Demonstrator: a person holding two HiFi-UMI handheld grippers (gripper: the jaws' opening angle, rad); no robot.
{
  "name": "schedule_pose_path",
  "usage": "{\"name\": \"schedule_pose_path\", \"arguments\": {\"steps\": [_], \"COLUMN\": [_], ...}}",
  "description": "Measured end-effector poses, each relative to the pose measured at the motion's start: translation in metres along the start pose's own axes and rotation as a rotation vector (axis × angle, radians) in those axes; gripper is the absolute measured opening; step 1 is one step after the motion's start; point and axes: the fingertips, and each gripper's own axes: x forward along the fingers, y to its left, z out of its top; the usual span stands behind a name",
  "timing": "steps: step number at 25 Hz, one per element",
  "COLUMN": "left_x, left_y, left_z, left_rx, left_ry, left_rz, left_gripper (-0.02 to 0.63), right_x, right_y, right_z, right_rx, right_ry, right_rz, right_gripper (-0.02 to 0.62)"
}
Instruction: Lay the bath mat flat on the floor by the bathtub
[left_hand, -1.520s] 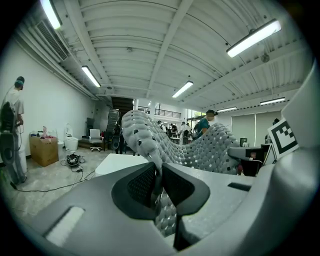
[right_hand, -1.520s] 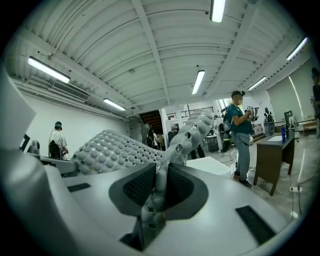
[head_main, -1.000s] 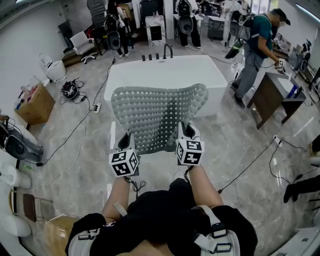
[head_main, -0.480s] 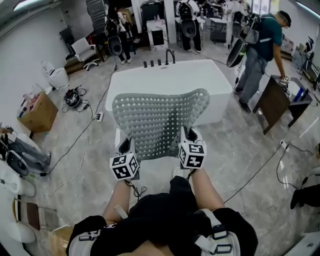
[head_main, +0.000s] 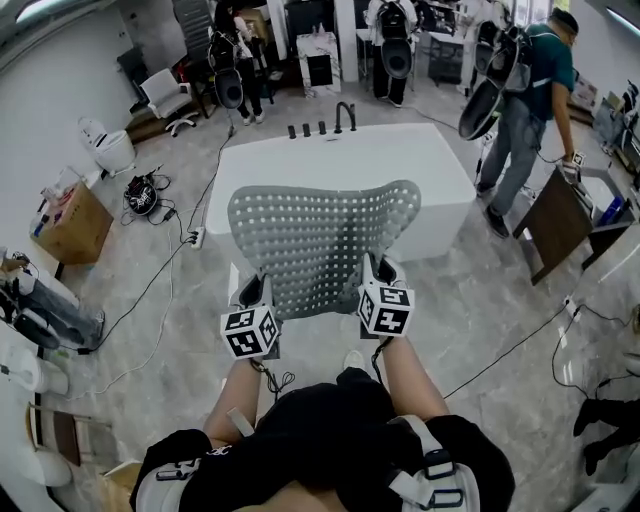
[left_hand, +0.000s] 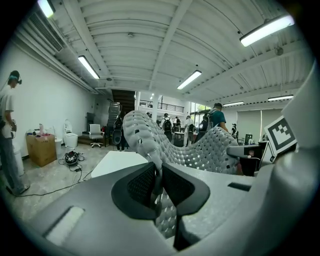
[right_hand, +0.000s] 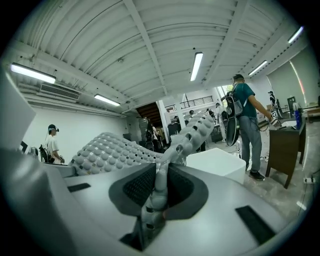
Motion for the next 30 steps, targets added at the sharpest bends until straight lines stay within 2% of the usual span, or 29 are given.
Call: {"name": "schedule_pose_path", "arguments": {"steps": [7,18,22,30], "left_x": [0.07,0.154,0.17,0.191], "left_y": [0.01,0.007,0.014,0.039], "left_z": [0.013,0.043,0.038,0.007], "left_rx": [-0.055,-0.041,-0.064,-0.155], "left_ry": [0.039,0.046,0.051,0.153], "left_rz": [0.02,0.032,0.05,0.059], "left_gripper": [0.041,0.043,0.043,0.043], "right_x": [0.065,0.147,0.171,0.197], "right_y": [-0.028,-0.061,-0.064,-0.07], "right_z": [0.015,0.042,0.035,-0.006], "right_rx": [0.001,0.011,0.016,0.037], "right_ry": [0.036,0.048,0.078,0.212], "right_rz": [0.001,0.022,0.035,0.003], "right_gripper": [0.046,0.047,0.046,0.046]}}
